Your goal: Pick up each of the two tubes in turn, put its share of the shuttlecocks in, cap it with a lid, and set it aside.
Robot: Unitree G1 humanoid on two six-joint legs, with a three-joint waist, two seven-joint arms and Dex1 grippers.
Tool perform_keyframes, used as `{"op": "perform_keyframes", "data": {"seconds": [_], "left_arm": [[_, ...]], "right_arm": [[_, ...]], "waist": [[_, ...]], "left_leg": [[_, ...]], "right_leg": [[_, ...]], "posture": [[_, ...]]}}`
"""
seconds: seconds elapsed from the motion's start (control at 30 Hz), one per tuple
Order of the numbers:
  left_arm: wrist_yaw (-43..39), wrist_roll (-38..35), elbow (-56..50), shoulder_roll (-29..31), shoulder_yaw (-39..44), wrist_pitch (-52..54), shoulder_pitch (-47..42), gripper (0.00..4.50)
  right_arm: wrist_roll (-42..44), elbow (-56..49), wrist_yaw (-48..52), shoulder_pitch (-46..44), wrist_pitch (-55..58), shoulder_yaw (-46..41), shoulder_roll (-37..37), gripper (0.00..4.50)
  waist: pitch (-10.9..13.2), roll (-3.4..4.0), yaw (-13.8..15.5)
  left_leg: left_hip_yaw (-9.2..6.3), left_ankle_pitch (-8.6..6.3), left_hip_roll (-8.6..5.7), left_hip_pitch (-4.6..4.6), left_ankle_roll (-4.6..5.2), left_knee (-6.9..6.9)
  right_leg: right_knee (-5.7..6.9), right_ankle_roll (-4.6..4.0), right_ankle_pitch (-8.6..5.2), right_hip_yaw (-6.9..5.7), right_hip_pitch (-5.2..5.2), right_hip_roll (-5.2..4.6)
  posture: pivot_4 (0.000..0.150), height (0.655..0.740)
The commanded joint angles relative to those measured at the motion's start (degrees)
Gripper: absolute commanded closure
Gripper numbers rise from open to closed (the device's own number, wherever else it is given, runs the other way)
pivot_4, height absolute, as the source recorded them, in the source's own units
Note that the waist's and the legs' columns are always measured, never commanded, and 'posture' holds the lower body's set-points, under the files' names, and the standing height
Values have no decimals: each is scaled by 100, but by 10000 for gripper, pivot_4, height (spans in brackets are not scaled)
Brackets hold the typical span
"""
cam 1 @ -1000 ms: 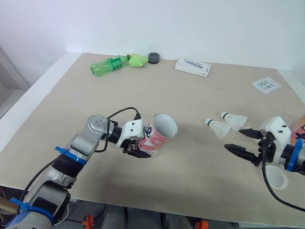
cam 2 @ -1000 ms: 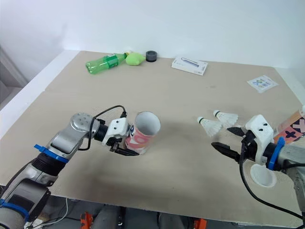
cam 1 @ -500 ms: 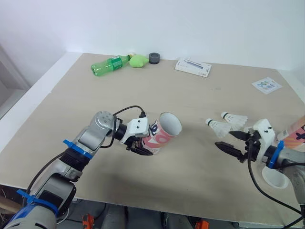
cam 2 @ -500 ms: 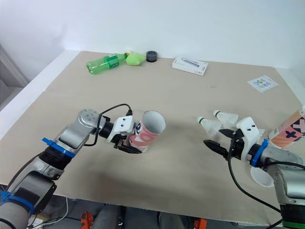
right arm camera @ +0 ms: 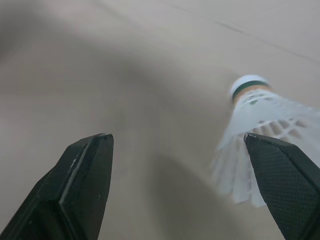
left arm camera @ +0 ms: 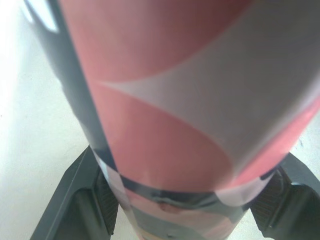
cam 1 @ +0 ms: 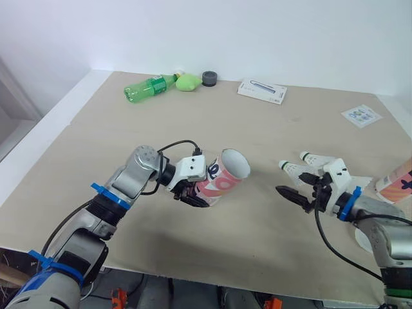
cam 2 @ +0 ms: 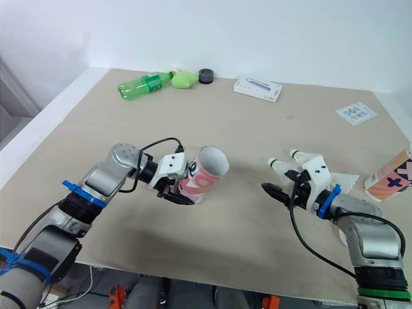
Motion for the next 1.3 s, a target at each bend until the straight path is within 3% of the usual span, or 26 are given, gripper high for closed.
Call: {"op": "perform_keyframes", "data": {"seconds": [0.03, 0.17, 0.2, 0.27, 0.37, 0.6, 0.77, 0.97, 1.13, 1.3], "left_arm": [[3, 39, -14, -55, -67, 39, -105, 16994], [8, 68, -31, -52, -72, 1, -95, 16994], [5, 71, -44, -45, -71, 3, -87, 16994], [4, 84, -79, -28, -77, -10, -70, 16994], [10, 74, -128, -27, -70, 5, -58, 16994], [13, 94, -162, -23, -98, -43, -31, 16994], [-84, 186, -173, 55, -209, 68, -76, 16994], [-200, 161, -119, 42, -256, 186, -197, 16994], [-196, 163, -67, -21, -263, 191, -238, 16994], [-194, 163, -93, -45, -257, 202, -210, 16994]], "right_arm": [[-234, 307, -231, -189, -310, -26, 44, 5219], [-207, 473, -203, -202, -447, -30, 181, 19754], [-184, 473, -178, -202, -457, -43, 204, 26059], [-157, 471, -154, -209, -477, -77, 238, 31023], [-144, 479, -138, -216, -486, -86, 246, 44548], [-173, 460, -205, -234, -468, -107, 201, 44548], [641, -1042, 447, -14, 2, -506, -356, 44548], [1118, -2573, 1328, -149, 143, -559, -1519, 44548], [1093, -2960, 1812, -494, -58, -476, -2251, 44548], [980, -2982, 1847, -986, -147, -102, -2373, 44548]], "waist": [[0, 0, 1], [0, 1, -1], [0, 1, 0], [0, 2, -1], [0, 2, -1], [0, 2, -1], [-2, 21, -4], [-2, 23, -6], [-1, 22, -5], [-1, 22, -2]], "left_leg": [[0, 0, -1, -1, 0, 0], [-1, 0, -2, -1, 0, -2], [-1, 0, -2, -1, 0, -3], [-1, 0, -2, -1, 0, -3], [-1, 0, -2, -1, 0, -3], [0, 0, -2, -1, 0, -3], [-1, -1, -5, -4, -1, -5], [-8, -1, -2, -3, -1, -6], [-2, -1, -1, -4, -1, -5], [-1, -1, -2, -4, -1, -5]], "right_leg": [[0, 0, 0, 0, 0, 0], [0, 2, 2, 1, -1, 1], [1, 5, 3, 1, -1, 1], [1, 15, 8, 2, 0, 1], [0, 14, 8, 3, 0, 1], [0, 9, 5, 3, 0, 1], [2, 16, 9, 7, -2, 0], [1, 3, -8, 0, -2, 3], [-3, 0, -9, 1, -3, -2], [-3, -2, -9, 0, -6, -5]], "posture": [[1500, 7294], [1500, 7294], [1500, 7294], [1500, 7294], [1500, 7294], [1500, 7294], [1500, 7294], [1500, 7294], [1500, 7294], [1500, 7294]]}}
